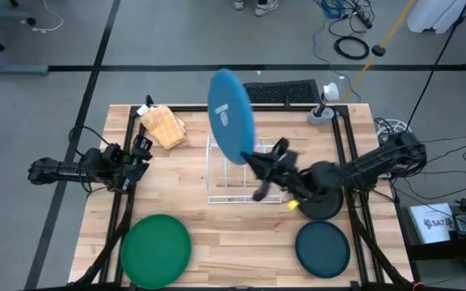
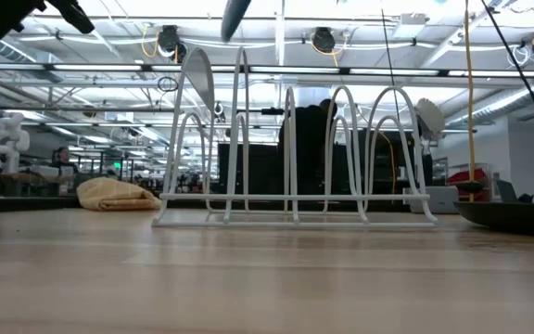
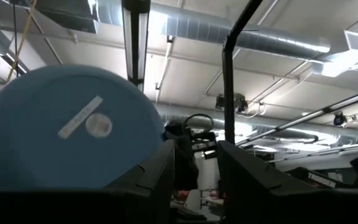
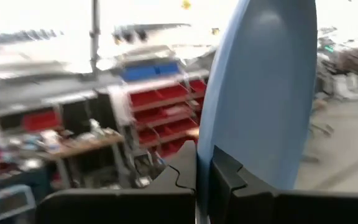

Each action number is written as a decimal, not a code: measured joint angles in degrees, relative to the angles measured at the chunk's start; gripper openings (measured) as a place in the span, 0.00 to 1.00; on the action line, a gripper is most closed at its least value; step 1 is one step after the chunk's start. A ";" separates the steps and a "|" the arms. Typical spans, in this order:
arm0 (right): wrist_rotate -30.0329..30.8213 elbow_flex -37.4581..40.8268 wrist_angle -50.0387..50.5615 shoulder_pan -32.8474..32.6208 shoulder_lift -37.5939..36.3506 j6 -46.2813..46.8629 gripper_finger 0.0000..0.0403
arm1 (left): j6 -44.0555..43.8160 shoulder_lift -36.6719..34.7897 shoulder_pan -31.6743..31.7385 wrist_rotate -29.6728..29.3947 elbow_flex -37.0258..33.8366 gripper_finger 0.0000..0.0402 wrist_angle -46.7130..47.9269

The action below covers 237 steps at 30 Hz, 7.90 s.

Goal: Sort dishes
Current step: Put the light blue plate in the dishwasher rack, then put the green plate in the dishwasher rack

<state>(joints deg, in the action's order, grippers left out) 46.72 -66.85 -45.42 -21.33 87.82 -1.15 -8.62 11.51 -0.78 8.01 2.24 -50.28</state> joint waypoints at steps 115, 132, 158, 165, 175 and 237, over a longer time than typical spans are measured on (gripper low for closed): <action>16.78 -13.51 21.66 -0.82 21.54 4.79 0.42 | 0.04 0.00 0.02 -1.43 0.00 0.33 1.70; -8.48 -13.51 21.19 -6.33 18.20 -11.71 0.42 | 0.37 0.00 0.01 -1.62 -0.02 0.33 1.84; -22.44 -58.35 61.96 -8.47 51.96 -20.85 0.42 | 0.44 0.00 0.01 -4.69 -0.02 0.33 4.28; -28.32 -67.29 69.09 -7.19 60.26 -26.81 0.42 | 0.52 0.00 0.02 -5.14 -0.02 0.33 4.38; -35.16 -68.22 66.94 -5.45 62.71 -30.23 0.42 | 2.02 0.00 0.02 -5.55 -0.02 0.33 4.58; -44.98 -68.19 62.25 -2.48 67.58 -26.46 0.02 | 3.13 0.00 0.02 -7.67 -0.02 0.33 4.92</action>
<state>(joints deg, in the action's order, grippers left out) 1.75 -135.04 16.83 -23.81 155.40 -27.61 -5.50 11.51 -0.75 0.34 2.22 -45.36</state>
